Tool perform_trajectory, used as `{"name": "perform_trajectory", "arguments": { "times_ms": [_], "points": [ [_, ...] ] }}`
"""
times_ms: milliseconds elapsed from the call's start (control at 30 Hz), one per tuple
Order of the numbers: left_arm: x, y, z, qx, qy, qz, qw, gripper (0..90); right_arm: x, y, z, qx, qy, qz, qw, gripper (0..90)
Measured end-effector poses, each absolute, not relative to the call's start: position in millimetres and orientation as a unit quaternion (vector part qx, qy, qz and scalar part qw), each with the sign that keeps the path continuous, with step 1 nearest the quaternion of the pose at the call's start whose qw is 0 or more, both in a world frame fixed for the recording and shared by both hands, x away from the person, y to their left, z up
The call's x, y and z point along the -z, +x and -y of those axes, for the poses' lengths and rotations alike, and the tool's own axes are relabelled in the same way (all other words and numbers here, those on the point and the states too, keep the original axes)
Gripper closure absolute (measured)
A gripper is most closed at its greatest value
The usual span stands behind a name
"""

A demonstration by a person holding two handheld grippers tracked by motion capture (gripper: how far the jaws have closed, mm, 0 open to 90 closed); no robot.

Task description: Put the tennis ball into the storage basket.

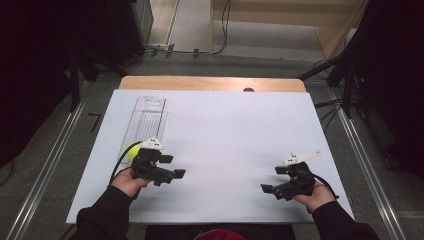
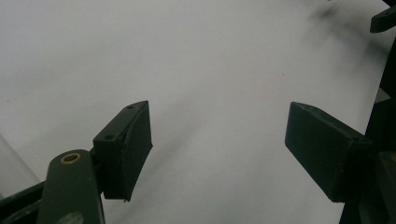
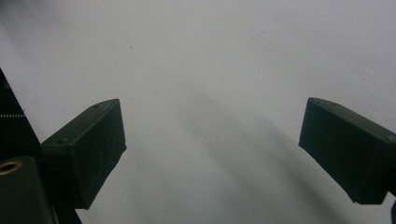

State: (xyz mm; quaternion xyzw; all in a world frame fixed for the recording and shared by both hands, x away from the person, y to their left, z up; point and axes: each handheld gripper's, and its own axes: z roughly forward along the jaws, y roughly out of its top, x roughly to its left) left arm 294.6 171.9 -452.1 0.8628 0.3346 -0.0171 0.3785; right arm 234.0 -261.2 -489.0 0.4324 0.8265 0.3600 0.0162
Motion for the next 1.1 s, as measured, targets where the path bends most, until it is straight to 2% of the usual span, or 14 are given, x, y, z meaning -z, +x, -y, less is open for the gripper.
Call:
{"name": "perform_trajectory", "arguments": {
  "times_ms": [1100],
  "points": [
    [457,276,-186,0.017,0.873,-0.306,0.379,23.8,489,234,262,-0.357,0.437,-0.825,0.017,5.4]
  ]
}}
